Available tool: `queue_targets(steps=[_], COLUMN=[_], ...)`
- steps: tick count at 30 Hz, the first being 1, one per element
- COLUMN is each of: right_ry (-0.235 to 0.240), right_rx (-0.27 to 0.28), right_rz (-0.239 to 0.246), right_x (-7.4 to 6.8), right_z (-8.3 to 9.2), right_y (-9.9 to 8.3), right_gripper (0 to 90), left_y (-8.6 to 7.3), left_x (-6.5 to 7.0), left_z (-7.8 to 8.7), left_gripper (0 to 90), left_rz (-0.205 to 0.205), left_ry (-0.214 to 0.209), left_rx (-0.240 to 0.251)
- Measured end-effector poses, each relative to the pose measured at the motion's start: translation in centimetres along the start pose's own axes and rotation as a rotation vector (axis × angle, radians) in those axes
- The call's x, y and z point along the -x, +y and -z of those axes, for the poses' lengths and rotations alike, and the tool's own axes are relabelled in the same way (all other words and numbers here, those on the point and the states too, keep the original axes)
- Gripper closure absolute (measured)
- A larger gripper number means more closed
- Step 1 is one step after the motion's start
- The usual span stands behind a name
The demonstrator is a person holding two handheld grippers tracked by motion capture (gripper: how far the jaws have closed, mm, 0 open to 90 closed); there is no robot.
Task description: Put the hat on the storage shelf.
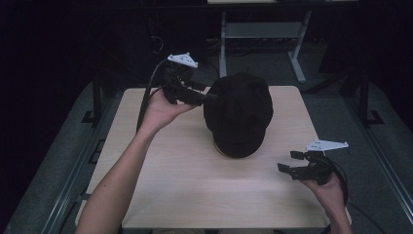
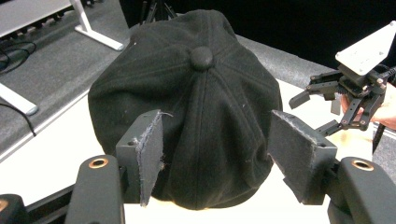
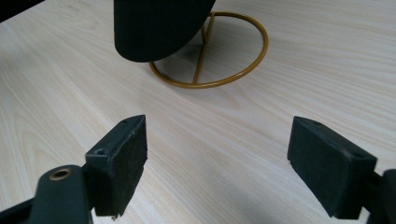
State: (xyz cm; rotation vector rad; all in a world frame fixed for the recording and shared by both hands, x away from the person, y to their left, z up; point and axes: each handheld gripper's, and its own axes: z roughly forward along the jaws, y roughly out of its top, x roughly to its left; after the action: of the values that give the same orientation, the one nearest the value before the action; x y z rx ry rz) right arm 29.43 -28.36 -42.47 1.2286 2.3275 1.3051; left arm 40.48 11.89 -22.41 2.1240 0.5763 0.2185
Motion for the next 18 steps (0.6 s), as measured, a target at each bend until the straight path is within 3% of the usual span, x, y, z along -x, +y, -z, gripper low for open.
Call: queue_targets(steps=[18], right_ry=[0.000], right_rx=[-0.023], right_rz=[0.013], right_x=[-0.5], right_z=[-0.6], right_y=[-0.1], right_gripper=[18.8], left_y=[-3.8], left_x=[0.2], left_z=[2.1], left_gripper=[32.5], left_rz=[0.028], left_ry=[0.039], left_rx=[0.012])
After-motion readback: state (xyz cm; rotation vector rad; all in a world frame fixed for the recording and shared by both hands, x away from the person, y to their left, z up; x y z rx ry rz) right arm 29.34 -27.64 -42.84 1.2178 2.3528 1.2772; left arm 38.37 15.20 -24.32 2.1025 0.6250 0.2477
